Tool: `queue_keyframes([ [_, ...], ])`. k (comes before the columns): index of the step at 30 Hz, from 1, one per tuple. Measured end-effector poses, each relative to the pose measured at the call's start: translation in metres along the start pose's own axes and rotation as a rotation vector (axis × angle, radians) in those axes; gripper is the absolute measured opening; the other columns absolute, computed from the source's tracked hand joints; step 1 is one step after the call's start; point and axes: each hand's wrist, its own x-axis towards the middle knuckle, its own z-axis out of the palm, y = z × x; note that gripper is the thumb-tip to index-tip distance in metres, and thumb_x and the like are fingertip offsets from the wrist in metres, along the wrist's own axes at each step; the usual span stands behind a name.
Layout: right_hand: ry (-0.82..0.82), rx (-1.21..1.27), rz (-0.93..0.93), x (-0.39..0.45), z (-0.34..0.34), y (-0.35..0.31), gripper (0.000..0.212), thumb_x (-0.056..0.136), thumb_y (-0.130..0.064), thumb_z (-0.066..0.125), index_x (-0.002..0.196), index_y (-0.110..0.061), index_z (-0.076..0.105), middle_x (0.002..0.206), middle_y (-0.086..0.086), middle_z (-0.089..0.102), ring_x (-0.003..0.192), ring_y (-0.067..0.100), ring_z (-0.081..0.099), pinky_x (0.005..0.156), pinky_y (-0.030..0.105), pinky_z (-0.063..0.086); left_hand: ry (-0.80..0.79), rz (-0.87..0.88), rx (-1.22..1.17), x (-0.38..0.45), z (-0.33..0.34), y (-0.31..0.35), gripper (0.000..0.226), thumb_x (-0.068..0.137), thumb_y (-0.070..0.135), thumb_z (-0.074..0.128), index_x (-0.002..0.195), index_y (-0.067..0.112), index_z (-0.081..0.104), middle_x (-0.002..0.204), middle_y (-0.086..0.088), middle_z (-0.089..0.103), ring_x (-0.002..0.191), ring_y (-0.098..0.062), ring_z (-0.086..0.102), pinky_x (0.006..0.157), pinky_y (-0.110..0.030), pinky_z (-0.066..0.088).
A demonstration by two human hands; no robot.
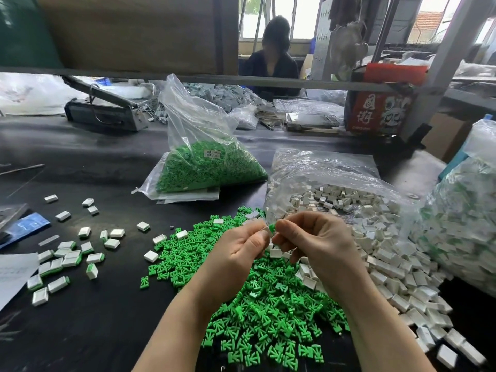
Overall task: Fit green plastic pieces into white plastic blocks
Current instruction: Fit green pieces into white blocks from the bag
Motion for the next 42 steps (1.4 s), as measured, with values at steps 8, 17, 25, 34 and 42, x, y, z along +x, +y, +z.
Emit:
queue_keyframes([
  [8, -0.075, -0.165, 0.044, 0.001, -0.003, -0.001, 0.007, 0.083, -0.015, 0.072, 0.082, -0.007, 0.072, 0.071, 0.009, 0.073, 0.059, 0.015, 0.065, 0.051, 0.023, 0.053, -0.014, 0.01, 0.183, -0.001, -0.003, -0.001, 0.036, 0.094, 0.03, 0.04, 0.094, 0.005, 0.066, 0.089, -0.017, 0.066, 0.089, -0.037, 0.059, 0.081, -0.056, 0.046],
  [17, 0.048, -0.006, 0.03, 0.001, 0.008, 0.005, 0.011, 0.085, -0.008, 0.071, 0.075, -0.01, 0.073, 0.067, 0.009, 0.071, 0.057, 0.015, 0.062, 0.048, 0.021, 0.05, 0.031, 0.026, 0.19, 0.001, 0.003, -0.002, 0.034, 0.096, 0.034, 0.039, 0.088, 0.009, 0.061, 0.07, 0.001, 0.053, 0.068, -0.019, 0.047, 0.065, -0.047, 0.042],
  [25, 0.125, 0.175, 0.047, 0.001, 0.018, 0.007, 0.012, 0.08, -0.015, 0.072, 0.068, -0.013, 0.074, 0.064, 0.005, 0.068, 0.056, 0.013, 0.058, 0.048, 0.021, 0.048, 0.082, 0.026, 0.101, 0.002, 0.007, -0.003, 0.026, 0.097, 0.031, 0.039, 0.085, 0.022, 0.06, 0.07, 0.02, 0.054, 0.069, -0.002, 0.047, 0.067, -0.028, 0.041],
  [34, 0.013, -0.11, -0.022, 0.002, 0.004, 0.004, 0.006, 0.084, -0.016, 0.071, 0.078, -0.014, 0.072, 0.067, 0.003, 0.071, 0.058, 0.009, 0.063, 0.054, 0.021, 0.051, 0.036, 0.033, 0.217, 0.0, 0.002, 0.001, 0.035, 0.095, 0.034, 0.04, 0.089, 0.007, 0.061, 0.065, 0.013, 0.047, 0.065, -0.009, 0.043, 0.063, -0.043, 0.039],
  [42, -0.067, -0.184, 0.011, 0.005, -0.003, 0.008, 0.005, 0.087, -0.014, 0.07, 0.082, -0.014, 0.071, 0.067, 0.001, 0.071, 0.058, 0.007, 0.063, 0.052, 0.018, 0.048, 0.0, -0.004, 0.216, -0.001, 0.001, 0.002, 0.036, 0.095, 0.034, 0.041, 0.086, 0.005, 0.061, 0.068, 0.001, 0.048, 0.066, -0.017, 0.043, 0.065, -0.048, 0.039],
])
